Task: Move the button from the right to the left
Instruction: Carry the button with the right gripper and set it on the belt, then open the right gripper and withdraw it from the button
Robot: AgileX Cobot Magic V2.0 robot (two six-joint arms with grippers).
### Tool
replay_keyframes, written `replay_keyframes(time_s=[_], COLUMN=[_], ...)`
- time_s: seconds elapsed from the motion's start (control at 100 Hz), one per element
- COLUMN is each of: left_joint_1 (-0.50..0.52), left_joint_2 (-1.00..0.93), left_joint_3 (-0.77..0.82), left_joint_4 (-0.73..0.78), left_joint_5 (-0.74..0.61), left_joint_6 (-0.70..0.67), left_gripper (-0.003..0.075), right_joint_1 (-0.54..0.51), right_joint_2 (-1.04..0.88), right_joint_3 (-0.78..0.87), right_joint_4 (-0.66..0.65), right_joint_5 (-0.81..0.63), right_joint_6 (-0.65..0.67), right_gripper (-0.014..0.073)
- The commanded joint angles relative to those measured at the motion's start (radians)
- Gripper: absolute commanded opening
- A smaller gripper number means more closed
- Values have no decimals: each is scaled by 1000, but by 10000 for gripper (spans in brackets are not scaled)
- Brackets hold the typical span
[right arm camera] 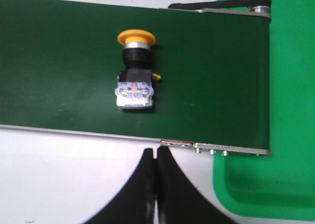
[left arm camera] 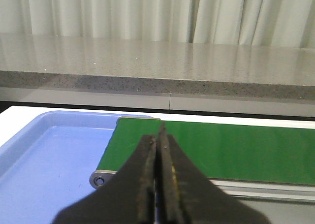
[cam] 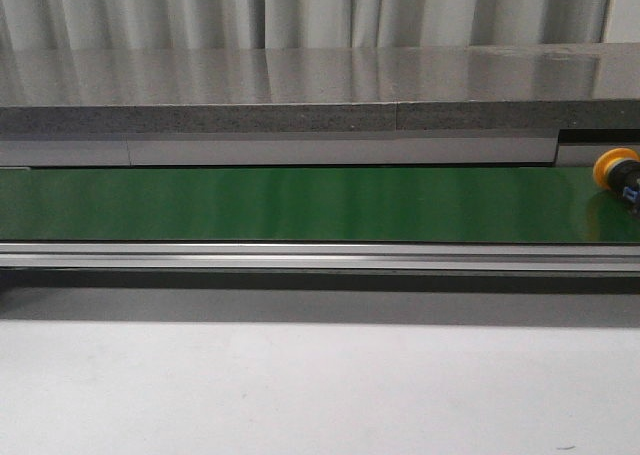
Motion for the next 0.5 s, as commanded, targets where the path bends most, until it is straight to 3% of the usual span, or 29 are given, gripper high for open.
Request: replay_keyframes(time_s=[0.0, 0.49], left_joint_1=[3, 3], left_joint_2=[-31, -31], left_joint_3=[45, 45], left_joint_4=[0, 0], left_joint_5=[-79, -79], left_joint_6=[-4, -4], left_gripper=[-20, -20], right_joint_1=[1, 1], right_joint_2=[-92, -529], right_joint_3=[40, 398], right_joint_4=[-21, -16], right_joint_5=[-101, -353], right_joint_6=[0, 0], right_gripper=[-67, -67])
